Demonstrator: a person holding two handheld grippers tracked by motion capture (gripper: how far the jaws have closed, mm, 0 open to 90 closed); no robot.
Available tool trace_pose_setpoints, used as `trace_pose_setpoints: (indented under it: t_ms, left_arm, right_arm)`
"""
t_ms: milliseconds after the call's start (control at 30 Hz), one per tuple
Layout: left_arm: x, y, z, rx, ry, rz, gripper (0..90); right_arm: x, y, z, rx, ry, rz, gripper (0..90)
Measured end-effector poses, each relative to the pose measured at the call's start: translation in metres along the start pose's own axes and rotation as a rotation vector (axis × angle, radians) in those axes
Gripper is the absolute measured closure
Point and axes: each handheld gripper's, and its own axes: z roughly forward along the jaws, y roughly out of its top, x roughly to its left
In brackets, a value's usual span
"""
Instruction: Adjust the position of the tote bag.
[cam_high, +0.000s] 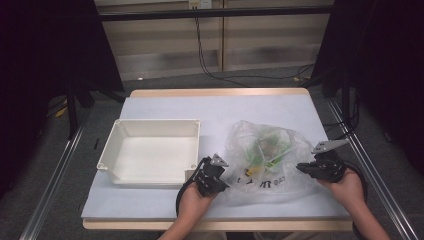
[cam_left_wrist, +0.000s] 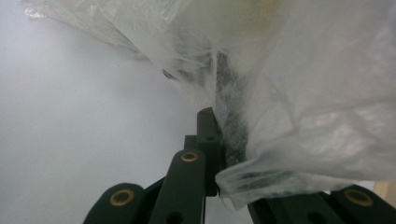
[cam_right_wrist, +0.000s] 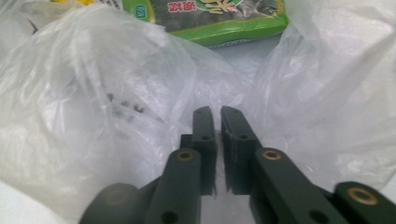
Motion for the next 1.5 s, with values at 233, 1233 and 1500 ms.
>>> trace_pose_setpoints:
  t_ms: [233,1233,1500]
  left_arm:
    - [-0.001,0.0,0.001,0.011,0.006,-0.017,87.0]
    - [0.002,0.001,0.0,0.031,-0.016,0.014,87.6]
    - [0.0,0.002,0.002,0.003,-0.016,-0.012,88.4]
  right_arm:
    - [-0.004,-0.011,-0.006,-0.017,-0.017,0.017,88.2]
    - [-0.005,0.002,-0.014,-0.068,-0.022,0.076,62.3]
    - [0.007,0.031,-0.005,-0.093,-0.001,0.049,54.3]
